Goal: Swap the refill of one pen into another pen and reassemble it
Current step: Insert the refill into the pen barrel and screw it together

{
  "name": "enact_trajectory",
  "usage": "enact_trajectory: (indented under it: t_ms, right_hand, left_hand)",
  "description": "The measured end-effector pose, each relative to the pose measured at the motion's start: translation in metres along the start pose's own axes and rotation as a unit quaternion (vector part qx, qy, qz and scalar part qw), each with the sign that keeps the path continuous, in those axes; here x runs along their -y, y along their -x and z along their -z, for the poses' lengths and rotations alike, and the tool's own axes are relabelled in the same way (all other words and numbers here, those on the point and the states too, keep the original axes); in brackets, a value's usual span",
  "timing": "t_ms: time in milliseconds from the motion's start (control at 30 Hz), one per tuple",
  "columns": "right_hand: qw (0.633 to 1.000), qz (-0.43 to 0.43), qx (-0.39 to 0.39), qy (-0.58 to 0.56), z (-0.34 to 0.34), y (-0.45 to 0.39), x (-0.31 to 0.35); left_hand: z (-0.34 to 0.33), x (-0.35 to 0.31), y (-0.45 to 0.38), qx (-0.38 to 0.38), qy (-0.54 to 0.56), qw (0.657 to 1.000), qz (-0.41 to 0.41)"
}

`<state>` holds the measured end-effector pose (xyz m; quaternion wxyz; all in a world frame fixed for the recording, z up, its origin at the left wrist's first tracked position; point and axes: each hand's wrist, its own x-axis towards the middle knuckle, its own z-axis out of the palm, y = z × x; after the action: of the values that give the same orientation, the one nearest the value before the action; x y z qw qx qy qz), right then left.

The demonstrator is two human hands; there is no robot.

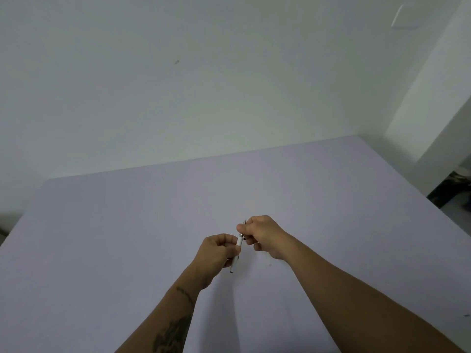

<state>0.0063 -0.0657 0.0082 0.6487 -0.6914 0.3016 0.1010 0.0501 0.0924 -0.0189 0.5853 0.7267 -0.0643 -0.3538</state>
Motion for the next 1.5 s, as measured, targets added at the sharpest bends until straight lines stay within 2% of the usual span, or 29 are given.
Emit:
enact_trajectory:
  t_ms: [200,500,700,1167,1400,1500]
  right_hand:
    - [0.996,-0.019,0.054,-0.073,0.006,0.000,0.003]
    - [1.000,-0.002,0.010,-0.015,-0.003,-0.010,0.001]
    - [0.997,-0.016,0.026,-0.067,-0.001,-0.014,0.000]
    - [1.000,-0.010,-0.014,0.020,0.001,-0.039,-0.009]
    - [0.995,0.003,-0.062,0.079,-0.003,-0.056,-0.015]
    - [0.996,0.001,-0.029,0.089,0.004,-0.063,-0.014]
  left_hand:
    - [0.004,-0.001,-0.004,-0.004,0.003,1.000,0.004]
    - [0.007,0.001,-0.009,0.000,-0.010,1.000,0.002]
    - [0.009,0.001,-0.015,-0.004,-0.007,1.000,0.011]
    - [0.002,0.007,-0.031,-0.004,-0.028,0.999,0.017]
    - [-0.002,0.009,-0.042,-0.043,-0.115,0.992,0.003]
    - [-0.003,0.009,-0.048,-0.054,-0.121,0.991,0.014]
